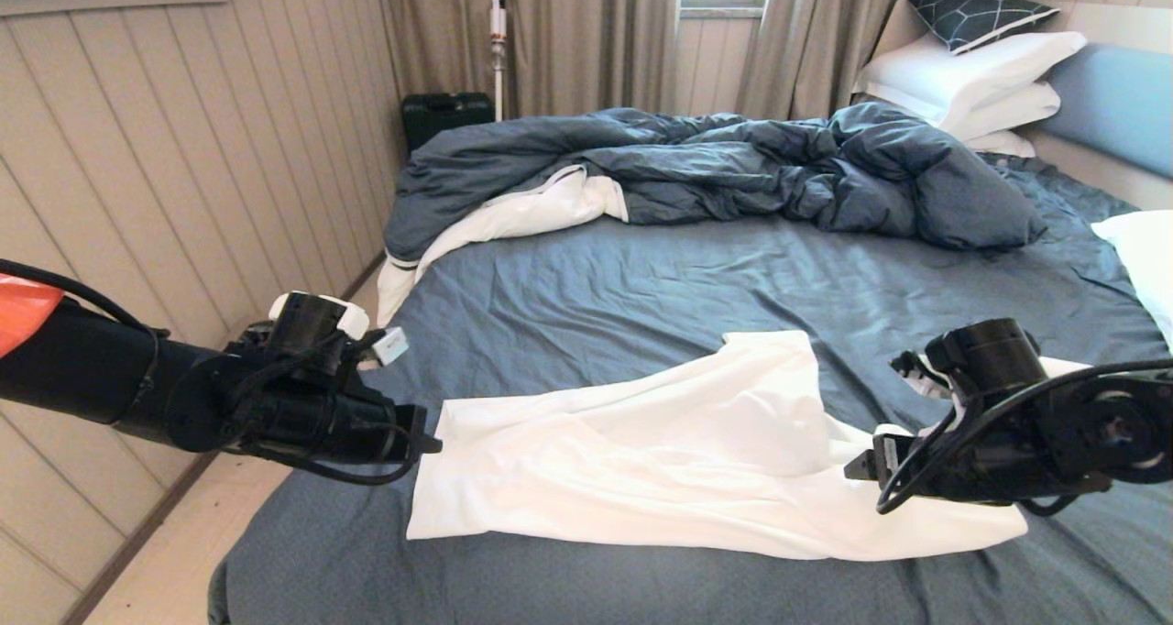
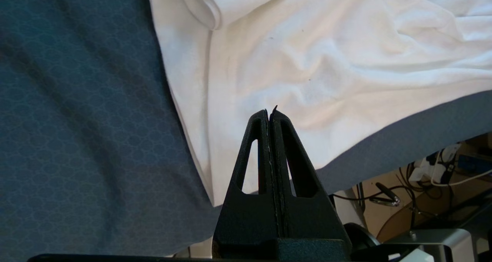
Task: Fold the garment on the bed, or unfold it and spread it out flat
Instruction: Unford the white T-shirt
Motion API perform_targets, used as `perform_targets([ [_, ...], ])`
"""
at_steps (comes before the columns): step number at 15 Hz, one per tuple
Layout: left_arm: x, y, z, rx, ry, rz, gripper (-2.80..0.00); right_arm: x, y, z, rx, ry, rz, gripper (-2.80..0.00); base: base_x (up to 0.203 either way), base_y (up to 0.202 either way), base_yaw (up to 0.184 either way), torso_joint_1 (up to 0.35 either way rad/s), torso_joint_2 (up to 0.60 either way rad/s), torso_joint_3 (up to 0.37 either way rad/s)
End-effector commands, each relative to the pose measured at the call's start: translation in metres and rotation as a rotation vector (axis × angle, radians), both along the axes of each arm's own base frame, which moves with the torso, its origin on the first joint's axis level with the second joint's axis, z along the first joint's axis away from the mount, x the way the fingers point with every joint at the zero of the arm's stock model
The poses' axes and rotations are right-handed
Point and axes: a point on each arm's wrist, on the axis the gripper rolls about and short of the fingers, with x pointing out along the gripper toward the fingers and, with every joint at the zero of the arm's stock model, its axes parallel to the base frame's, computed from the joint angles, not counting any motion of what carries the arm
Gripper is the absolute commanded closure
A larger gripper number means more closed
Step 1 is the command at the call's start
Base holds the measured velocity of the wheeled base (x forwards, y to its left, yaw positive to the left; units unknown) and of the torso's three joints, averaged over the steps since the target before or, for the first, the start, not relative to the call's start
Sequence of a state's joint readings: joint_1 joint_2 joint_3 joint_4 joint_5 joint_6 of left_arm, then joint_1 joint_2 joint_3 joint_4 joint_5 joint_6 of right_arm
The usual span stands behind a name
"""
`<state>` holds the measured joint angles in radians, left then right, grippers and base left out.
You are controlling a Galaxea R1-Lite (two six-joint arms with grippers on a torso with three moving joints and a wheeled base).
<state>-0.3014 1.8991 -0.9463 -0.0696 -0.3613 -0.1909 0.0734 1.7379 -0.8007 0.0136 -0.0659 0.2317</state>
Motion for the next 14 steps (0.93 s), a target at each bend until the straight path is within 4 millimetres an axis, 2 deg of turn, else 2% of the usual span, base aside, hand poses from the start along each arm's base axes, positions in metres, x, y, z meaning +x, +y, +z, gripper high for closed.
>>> perform_targets([
  [1, 0.000, 0.000, 0.000, -0.002, 0.000, -0.002, 0.00, 0.005, 0.000, -0.005, -0.001, 0.016, -0.003, -2.80, 0.000, 0.000, 0.000, 0.000, 0.00, 0.000],
  [6, -0.001, 0.000, 0.000, -0.003, 0.001, 0.000, 0.00, 0.013, 0.000, -0.019, -0.007, 0.045, -0.007, -2.80, 0.000, 0.000, 0.000, 0.000, 0.00, 0.000],
  [7, 0.000, 0.000, 0.000, -0.003, 0.000, -0.001, 0.00, 0.013, 0.000, -0.019, -0.006, 0.041, -0.005, 0.00, 0.000, 0.000, 0.000, 0.000, 0.00, 0.000],
  [14, -0.003, 0.000, 0.001, -0.003, -0.001, -0.003, 0.00, 0.010, 0.001, -0.022, -0.004, 0.046, -0.004, 0.00, 0.000, 0.000, 0.000, 0.000, 0.00, 0.000],
])
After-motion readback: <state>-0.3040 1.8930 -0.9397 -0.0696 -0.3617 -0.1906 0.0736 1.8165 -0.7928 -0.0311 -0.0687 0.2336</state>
